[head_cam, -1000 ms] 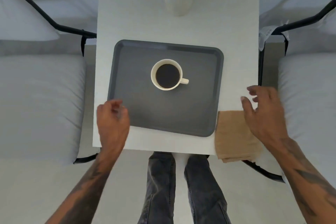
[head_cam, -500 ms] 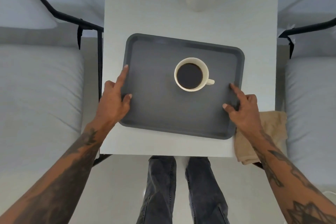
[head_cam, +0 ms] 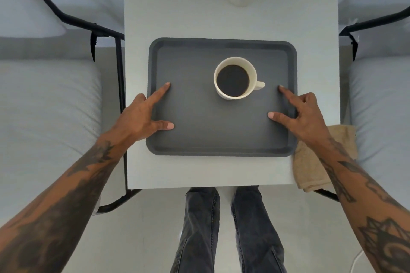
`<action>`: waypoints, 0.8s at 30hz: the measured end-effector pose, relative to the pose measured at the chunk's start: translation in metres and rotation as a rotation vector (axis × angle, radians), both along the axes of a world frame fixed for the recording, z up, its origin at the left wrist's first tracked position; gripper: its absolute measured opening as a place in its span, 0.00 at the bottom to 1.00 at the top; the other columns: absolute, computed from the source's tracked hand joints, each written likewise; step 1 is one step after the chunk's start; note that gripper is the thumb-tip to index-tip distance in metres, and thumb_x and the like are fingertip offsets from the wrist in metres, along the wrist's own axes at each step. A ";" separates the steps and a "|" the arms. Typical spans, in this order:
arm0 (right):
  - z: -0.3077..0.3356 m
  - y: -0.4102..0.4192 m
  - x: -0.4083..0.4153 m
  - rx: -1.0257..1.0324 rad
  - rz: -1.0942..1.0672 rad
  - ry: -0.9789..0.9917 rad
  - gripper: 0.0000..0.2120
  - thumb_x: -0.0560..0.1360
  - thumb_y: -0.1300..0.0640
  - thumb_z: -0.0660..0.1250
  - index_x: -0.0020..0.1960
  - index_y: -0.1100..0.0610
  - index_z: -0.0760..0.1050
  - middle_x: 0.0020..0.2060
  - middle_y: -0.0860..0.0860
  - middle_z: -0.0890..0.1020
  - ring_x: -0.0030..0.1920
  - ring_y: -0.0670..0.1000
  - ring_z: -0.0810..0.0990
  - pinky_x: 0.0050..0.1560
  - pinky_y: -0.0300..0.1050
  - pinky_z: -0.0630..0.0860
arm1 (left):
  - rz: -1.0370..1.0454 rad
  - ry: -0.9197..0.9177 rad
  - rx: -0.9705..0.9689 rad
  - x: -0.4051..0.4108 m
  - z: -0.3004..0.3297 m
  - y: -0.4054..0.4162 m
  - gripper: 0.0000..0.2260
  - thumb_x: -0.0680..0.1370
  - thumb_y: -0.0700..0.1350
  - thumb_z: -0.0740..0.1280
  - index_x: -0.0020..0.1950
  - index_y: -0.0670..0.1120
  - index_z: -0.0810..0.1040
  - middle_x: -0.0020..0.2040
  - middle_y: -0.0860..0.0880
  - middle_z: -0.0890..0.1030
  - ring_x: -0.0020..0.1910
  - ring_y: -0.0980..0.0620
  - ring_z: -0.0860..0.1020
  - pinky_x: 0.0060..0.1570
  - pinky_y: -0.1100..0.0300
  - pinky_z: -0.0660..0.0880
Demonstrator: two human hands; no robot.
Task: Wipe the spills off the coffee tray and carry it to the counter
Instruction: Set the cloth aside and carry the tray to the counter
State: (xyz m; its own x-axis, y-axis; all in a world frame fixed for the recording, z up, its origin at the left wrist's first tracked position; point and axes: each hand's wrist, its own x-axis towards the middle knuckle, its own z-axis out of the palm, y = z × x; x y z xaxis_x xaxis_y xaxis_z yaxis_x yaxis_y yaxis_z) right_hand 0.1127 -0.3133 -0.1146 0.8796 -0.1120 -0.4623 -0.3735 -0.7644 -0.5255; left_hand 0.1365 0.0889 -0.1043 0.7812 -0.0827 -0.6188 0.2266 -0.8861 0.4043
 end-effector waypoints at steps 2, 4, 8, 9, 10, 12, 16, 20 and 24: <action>0.006 -0.001 0.003 -0.002 0.031 -0.008 0.35 0.71 0.39 0.70 0.74 0.38 0.62 0.56 0.49 0.63 0.57 0.49 0.67 0.60 0.42 0.69 | 0.016 -0.006 -0.004 -0.005 0.001 0.001 0.45 0.69 0.57 0.77 0.77 0.69 0.51 0.52 0.46 0.69 0.50 0.46 0.72 0.56 0.49 0.73; 0.017 -0.002 0.002 0.000 0.042 -0.031 0.34 0.71 0.41 0.71 0.74 0.40 0.63 0.55 0.50 0.64 0.56 0.49 0.67 0.60 0.42 0.70 | 0.035 -0.004 -0.020 -0.013 0.006 0.001 0.45 0.69 0.56 0.78 0.78 0.68 0.52 0.53 0.46 0.69 0.51 0.45 0.72 0.57 0.48 0.73; 0.052 -0.003 -0.003 -0.020 0.088 -0.062 0.34 0.72 0.45 0.72 0.75 0.43 0.65 0.53 0.52 0.65 0.53 0.49 0.68 0.60 0.45 0.71 | 0.058 -0.035 -0.053 -0.033 0.030 0.000 0.46 0.68 0.57 0.78 0.78 0.67 0.54 0.51 0.46 0.71 0.49 0.46 0.72 0.53 0.53 0.71; 0.063 -0.003 -0.005 -0.021 0.090 -0.060 0.34 0.72 0.45 0.72 0.75 0.43 0.65 0.52 0.52 0.65 0.53 0.49 0.68 0.60 0.45 0.72 | 0.065 -0.045 -0.060 -0.038 0.038 0.000 0.46 0.68 0.57 0.78 0.78 0.67 0.54 0.51 0.46 0.71 0.50 0.47 0.72 0.53 0.52 0.71; 0.074 -0.003 -0.007 -0.015 0.088 -0.063 0.33 0.72 0.45 0.72 0.75 0.43 0.65 0.52 0.51 0.64 0.53 0.49 0.68 0.60 0.45 0.72 | 0.076 -0.052 -0.072 -0.042 0.047 0.001 0.46 0.68 0.57 0.79 0.78 0.68 0.54 0.51 0.46 0.71 0.51 0.46 0.72 0.55 0.51 0.72; 0.100 -0.002 -0.010 -0.005 0.089 -0.089 0.33 0.72 0.46 0.73 0.74 0.43 0.66 0.51 0.51 0.64 0.52 0.49 0.68 0.60 0.46 0.73 | 0.101 -0.057 -0.102 -0.048 0.070 0.003 0.46 0.67 0.57 0.79 0.77 0.69 0.54 0.56 0.45 0.72 0.55 0.45 0.73 0.60 0.47 0.73; 0.166 0.005 -0.015 0.012 0.096 -0.142 0.33 0.72 0.48 0.74 0.74 0.44 0.67 0.51 0.51 0.64 0.51 0.48 0.67 0.61 0.48 0.72 | 0.095 -0.069 -0.147 -0.054 0.131 0.013 0.47 0.67 0.56 0.79 0.77 0.68 0.54 0.62 0.45 0.72 0.59 0.45 0.73 0.62 0.48 0.73; 0.243 0.011 -0.016 0.036 0.104 -0.221 0.33 0.71 0.46 0.73 0.74 0.44 0.67 0.51 0.51 0.65 0.50 0.47 0.68 0.57 0.43 0.72 | 0.095 -0.103 -0.203 -0.051 0.210 0.028 0.47 0.63 0.61 0.78 0.74 0.74 0.53 0.60 0.49 0.72 0.62 0.46 0.73 0.63 0.51 0.72; 0.328 0.020 -0.012 0.055 0.100 -0.305 0.33 0.71 0.46 0.74 0.73 0.44 0.68 0.49 0.50 0.65 0.47 0.46 0.68 0.54 0.38 0.69 | 0.097 -0.150 -0.327 -0.036 0.294 0.046 0.47 0.57 0.69 0.78 0.71 0.77 0.57 0.66 0.52 0.72 0.65 0.51 0.73 0.65 0.54 0.71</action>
State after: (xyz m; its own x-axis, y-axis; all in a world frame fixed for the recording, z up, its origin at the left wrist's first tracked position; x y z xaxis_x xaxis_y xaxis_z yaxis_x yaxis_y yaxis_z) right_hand 0.1003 -0.2932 0.2130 0.9838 0.0002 -0.1790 -0.1169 -0.7566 -0.6434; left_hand 0.1008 0.1345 0.1897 0.8749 -0.1778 -0.4505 0.2205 -0.6820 0.6973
